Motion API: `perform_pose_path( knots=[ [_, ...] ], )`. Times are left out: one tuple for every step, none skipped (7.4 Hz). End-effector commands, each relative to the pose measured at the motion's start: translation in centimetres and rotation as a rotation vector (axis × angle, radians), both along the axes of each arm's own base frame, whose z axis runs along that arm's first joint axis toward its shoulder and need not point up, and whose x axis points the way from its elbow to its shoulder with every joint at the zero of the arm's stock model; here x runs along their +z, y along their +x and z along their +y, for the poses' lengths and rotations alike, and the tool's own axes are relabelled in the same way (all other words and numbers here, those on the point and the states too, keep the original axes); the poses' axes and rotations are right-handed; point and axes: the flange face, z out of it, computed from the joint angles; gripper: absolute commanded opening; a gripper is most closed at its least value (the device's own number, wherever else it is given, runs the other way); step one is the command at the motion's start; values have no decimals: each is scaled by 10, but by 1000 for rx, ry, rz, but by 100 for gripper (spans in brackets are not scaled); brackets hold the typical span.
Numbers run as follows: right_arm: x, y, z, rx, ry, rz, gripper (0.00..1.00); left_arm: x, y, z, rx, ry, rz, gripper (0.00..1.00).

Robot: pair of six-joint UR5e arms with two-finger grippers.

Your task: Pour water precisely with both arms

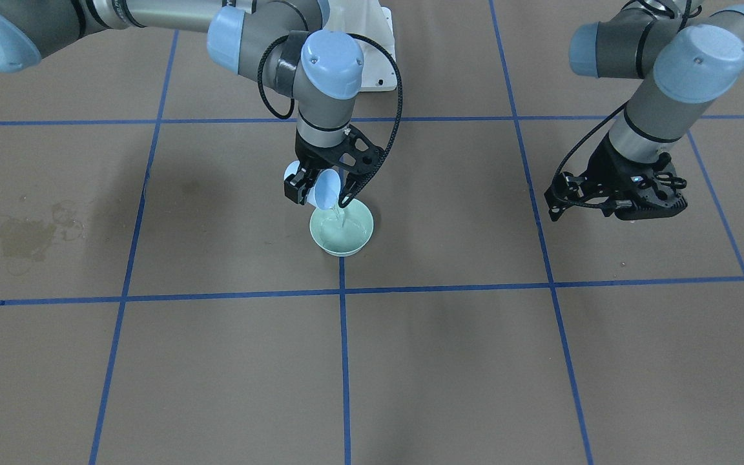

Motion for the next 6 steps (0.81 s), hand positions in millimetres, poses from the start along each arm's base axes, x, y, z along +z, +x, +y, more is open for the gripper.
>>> perform_pose_path(
  knots=[
    [-2,-8,-4,-45,-10,71,0,2,-1,0,-1,-3,0,100],
    [3,-20,-11,-47,-27,106,0,0,-1,0,-1,0,1,100],
    [-1,-31,-17,-57,-31,122,0,0,-2,0,-2,0,1,100],
    [-2,-31,-17,-60,-32,126,0,-1,-2,0,-2,1,2,100],
    [-4,-29,-17,-60,-24,119,0,-1,-3,0,-4,1,2,100],
    [-6,-25,-16,-56,-14,109,0,-1,-3,0,-4,1,2,100]
  ],
)
